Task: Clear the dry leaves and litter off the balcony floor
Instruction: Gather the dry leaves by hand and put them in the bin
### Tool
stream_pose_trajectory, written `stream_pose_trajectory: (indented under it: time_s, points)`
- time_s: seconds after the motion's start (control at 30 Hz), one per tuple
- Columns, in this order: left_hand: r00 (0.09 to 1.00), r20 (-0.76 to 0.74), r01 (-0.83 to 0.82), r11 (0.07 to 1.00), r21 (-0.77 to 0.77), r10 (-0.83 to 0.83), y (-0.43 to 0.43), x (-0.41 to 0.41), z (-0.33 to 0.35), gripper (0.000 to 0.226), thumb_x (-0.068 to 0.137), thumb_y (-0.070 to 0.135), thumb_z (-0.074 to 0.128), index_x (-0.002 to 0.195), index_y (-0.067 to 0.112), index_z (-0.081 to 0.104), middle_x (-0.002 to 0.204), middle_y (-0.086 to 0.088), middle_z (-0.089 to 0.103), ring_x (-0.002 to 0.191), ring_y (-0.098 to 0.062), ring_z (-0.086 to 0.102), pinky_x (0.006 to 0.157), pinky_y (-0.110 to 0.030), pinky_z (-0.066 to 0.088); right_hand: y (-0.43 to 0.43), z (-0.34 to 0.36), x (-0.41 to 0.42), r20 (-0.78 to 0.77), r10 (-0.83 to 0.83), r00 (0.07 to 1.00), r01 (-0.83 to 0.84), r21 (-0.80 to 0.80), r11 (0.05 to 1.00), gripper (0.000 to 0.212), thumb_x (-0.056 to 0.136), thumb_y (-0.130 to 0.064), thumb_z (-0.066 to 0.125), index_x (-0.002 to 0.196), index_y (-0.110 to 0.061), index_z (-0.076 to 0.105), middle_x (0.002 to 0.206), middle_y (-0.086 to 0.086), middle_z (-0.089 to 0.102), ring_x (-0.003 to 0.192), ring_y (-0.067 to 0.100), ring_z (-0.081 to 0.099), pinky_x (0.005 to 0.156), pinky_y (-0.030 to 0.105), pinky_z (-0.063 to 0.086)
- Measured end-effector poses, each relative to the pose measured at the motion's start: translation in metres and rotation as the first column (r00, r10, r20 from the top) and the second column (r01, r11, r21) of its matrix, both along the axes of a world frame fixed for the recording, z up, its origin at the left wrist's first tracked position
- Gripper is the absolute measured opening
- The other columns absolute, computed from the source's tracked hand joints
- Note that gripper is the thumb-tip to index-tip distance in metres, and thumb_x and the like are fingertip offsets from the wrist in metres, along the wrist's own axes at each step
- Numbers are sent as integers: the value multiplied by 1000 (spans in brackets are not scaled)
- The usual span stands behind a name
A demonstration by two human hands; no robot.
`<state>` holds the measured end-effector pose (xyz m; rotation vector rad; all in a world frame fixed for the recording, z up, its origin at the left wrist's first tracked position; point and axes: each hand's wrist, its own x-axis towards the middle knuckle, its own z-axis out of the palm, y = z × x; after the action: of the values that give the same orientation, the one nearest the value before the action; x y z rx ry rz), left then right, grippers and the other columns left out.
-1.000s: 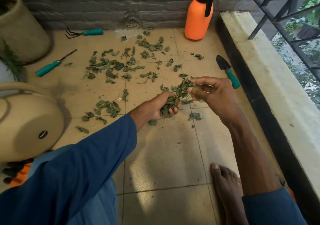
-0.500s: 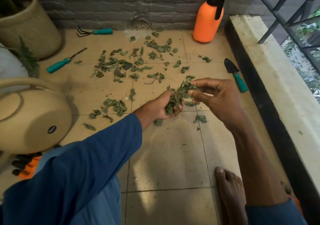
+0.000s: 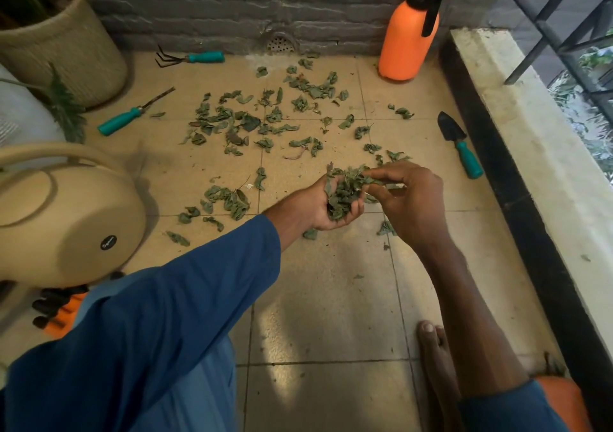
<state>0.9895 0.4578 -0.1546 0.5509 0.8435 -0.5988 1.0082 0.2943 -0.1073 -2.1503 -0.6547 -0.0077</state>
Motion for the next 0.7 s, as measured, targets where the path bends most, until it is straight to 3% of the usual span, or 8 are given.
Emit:
stream_pose_trajectory:
  time_s: [0.13,0.2,0.37,0.7]
  points:
    - [996,-35,-76,994,72,79,1,0,4,66,104,56,31,89,-1,61,69,-13,61,47,-22,61,38,-24,50,-2,-2,-2,104,-12,994,31,-178,984,25,85,-12,79,109,-20,79,103,-1,75,92,11,63,82,33,55]
    - [996,-32,-73,982,174,80,-1,-3,8,68,103,58,34,91,-2,62,68,-14,63,48,-21,62,41,-25,52,2,-1,-8,101,-32,994,56,-243,968,25,84,-15,80,108,-22,79,101,-1,75,89,13,64,79,35,55]
    - [1000,21,-22,906,422,15,-12,-8,18,58,109,47,29,76,13,61,50,-3,64,47,-14,61,41,-19,50,23,-1,-25,56,-68,996,81,-263,961,21,79,-12,84,98,-21,80,92,-2,77,79,16,71,74,37,62]
    - [994,74,-107,906,410,84,-16,-5,21,47,103,41,40,70,15,60,50,1,59,43,-15,54,44,-18,43,38,-21,-30,95,-202,975,220,-257,941,27,75,9,70,79,-16,79,74,2,72,64,18,65,63,37,59]
